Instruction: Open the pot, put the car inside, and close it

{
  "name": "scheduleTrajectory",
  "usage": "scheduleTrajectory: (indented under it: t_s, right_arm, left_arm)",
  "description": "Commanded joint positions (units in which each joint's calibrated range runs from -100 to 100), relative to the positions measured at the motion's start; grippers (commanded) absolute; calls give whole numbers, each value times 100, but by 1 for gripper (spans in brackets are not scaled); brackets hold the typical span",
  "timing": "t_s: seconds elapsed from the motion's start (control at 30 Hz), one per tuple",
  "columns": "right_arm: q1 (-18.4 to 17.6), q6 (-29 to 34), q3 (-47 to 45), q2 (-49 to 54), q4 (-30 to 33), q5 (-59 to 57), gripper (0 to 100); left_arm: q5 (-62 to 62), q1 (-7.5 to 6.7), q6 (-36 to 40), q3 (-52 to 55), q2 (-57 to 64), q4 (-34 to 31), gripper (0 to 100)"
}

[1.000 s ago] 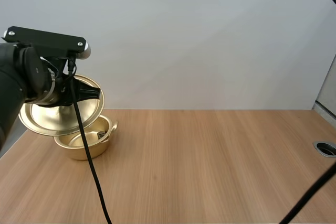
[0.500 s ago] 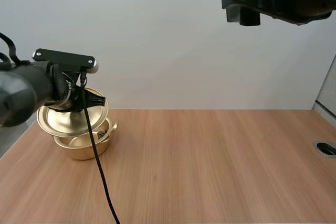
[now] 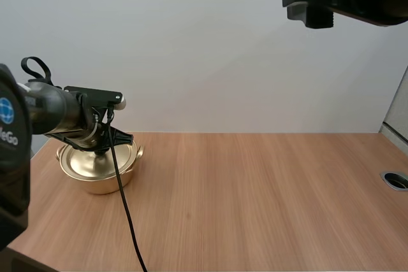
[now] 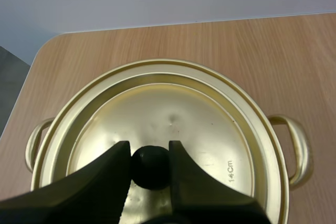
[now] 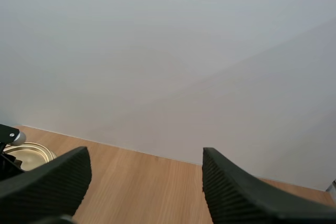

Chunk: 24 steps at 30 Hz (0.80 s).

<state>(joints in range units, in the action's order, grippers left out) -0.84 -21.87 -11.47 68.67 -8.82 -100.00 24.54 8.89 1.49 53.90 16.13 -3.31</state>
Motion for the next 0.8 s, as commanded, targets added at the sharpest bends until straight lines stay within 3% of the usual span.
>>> scheduleTrajectory:
  t_s: [0.0,0.77]
  right_arm:
    - [3,-5,-6,2,1,0,100]
    - [1,-12,-6,2,-60,0,100]
  left_arm:
    - [-121,-3,-3,9,-75,6,0]
    - [-762,-3,73,9,-483,6,0]
